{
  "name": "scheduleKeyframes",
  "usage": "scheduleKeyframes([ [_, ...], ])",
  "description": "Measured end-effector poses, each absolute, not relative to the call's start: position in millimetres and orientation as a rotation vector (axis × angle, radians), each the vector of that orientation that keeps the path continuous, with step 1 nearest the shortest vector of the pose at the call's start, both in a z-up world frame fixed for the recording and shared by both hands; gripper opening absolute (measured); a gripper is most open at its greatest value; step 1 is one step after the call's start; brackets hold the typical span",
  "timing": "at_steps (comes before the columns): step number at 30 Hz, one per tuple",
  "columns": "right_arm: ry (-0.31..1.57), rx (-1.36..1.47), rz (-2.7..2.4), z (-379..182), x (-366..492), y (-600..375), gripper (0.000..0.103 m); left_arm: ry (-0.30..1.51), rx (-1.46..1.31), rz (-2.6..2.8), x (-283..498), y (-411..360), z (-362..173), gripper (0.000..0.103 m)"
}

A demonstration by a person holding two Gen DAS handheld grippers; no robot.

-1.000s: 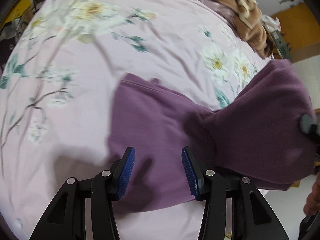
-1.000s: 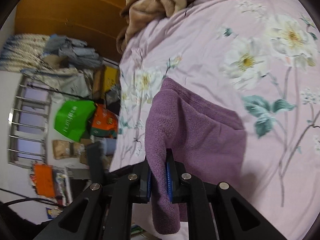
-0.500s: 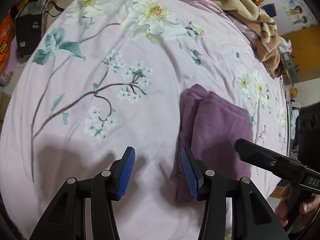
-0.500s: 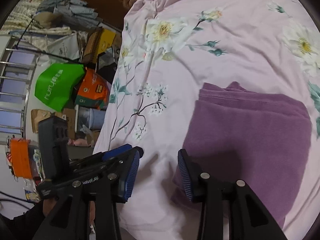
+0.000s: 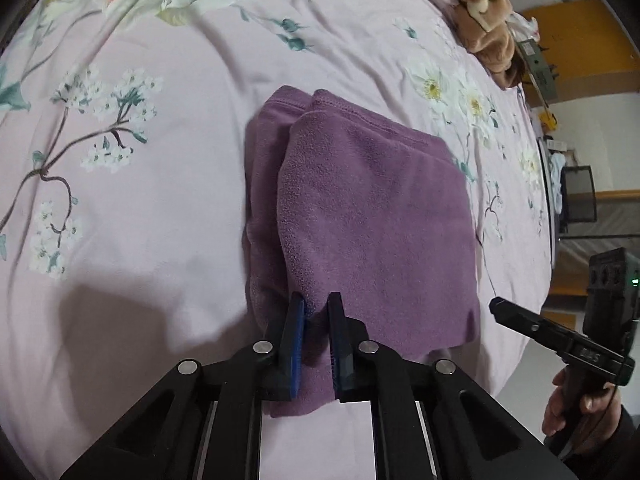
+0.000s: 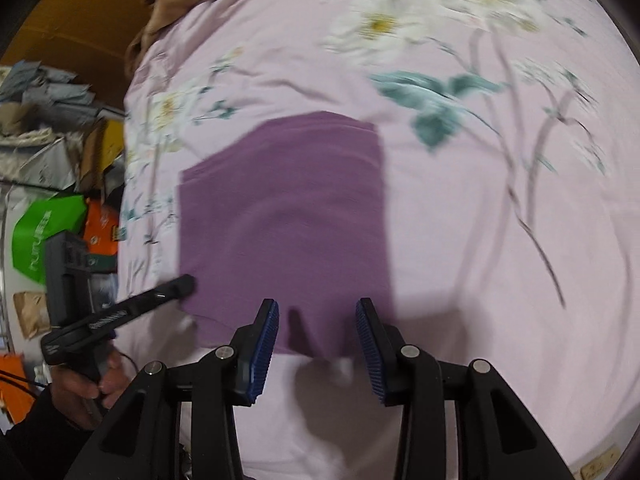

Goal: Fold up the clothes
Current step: 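Release the right tool and press the folded stack flat with both tools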

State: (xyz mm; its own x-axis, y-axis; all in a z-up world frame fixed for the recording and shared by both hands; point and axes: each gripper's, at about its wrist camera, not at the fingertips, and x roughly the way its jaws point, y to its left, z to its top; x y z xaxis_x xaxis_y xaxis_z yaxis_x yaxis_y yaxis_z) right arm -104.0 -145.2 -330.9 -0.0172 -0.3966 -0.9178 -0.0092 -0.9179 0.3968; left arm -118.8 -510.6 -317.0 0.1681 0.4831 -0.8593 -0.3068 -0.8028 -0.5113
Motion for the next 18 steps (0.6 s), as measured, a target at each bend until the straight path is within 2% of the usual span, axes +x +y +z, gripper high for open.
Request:
scheduleKeyframes([
  [5,-0.441,1.999,-2.013,-341,-98,-133,0.041,-0.127,-1.871,1.680,-109,-514,-322,0.009],
  [10,-0.443,1.959,-2.019,-344,-110,-138,0.041,-0.201,-1.950,1.663,-112,-520,-338,0.010],
  [14,-0.421,1.897,-2.043,-339,-127,-144,0.041,-0.170,-1.919,1.708,-125,-517,-318,0.015],
  [17,-0.383,1.873,-2.064,-340,-142,-149,0.041,-0.154,-1.849,1.779,-139,-514,-297,0.033],
  [18,-0.371,1.864,-2.071,-341,-147,-150,0.041,-0.152,-1.824,1.796,-145,-511,-291,0.033],
])
